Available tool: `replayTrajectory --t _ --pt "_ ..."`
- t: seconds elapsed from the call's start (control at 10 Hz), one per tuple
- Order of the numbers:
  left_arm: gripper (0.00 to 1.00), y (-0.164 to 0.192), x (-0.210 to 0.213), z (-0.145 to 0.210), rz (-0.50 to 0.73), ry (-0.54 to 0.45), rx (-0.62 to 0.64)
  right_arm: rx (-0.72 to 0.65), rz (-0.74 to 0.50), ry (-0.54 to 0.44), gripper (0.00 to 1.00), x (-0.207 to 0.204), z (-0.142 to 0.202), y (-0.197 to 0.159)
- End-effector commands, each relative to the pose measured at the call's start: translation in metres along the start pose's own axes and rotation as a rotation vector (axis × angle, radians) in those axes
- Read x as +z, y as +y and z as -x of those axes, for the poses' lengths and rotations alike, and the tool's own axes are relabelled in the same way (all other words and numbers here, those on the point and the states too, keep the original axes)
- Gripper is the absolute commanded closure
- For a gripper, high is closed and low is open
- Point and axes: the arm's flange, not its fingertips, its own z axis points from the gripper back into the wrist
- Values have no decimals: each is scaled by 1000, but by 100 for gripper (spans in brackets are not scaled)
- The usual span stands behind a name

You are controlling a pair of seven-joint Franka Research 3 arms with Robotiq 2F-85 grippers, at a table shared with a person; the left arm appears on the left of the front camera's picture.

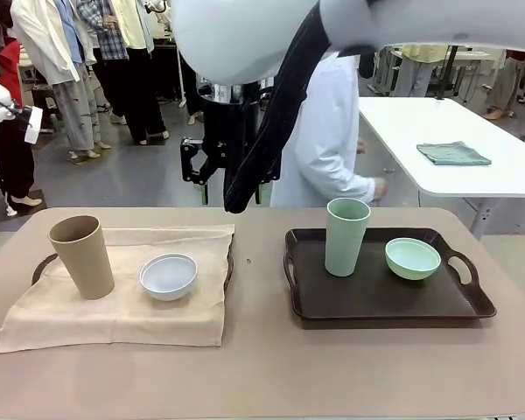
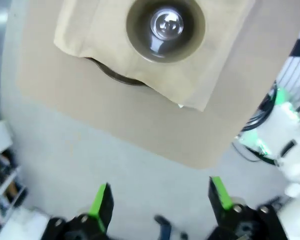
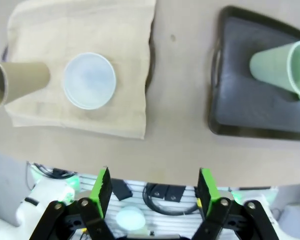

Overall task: Set up a tray with a mat and arrange the tableware.
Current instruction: Place the Picnic Bowl and Reusable plastic cup back onto the Handle tray in front of the human's position, then pick up the Picnic Bowl and Reusable plastic cup from the Handle tray in front of the human's position and hold them in the air.

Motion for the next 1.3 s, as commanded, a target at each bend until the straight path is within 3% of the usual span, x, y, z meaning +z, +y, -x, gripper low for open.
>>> replayTrajectory --t 0.0,0.3,0.4,0.5,1.2 --pt "0 18 20 -24 53 -14 123 -72 19 34 12 6 8 -12" --pt "0 21 28 -33 -71 13 330 -133 21 64 12 8 9 -23" --pt "0 20 28 -34 -112 -49 368 -139 12 69 12 6 8 -26" --pt "0 22 31 -29 -15 -14 268 -124 0 68 12 0 3 -27" --pt "0 22 31 -29 -15 -14 268 -105 25 58 12 10 1 -22"
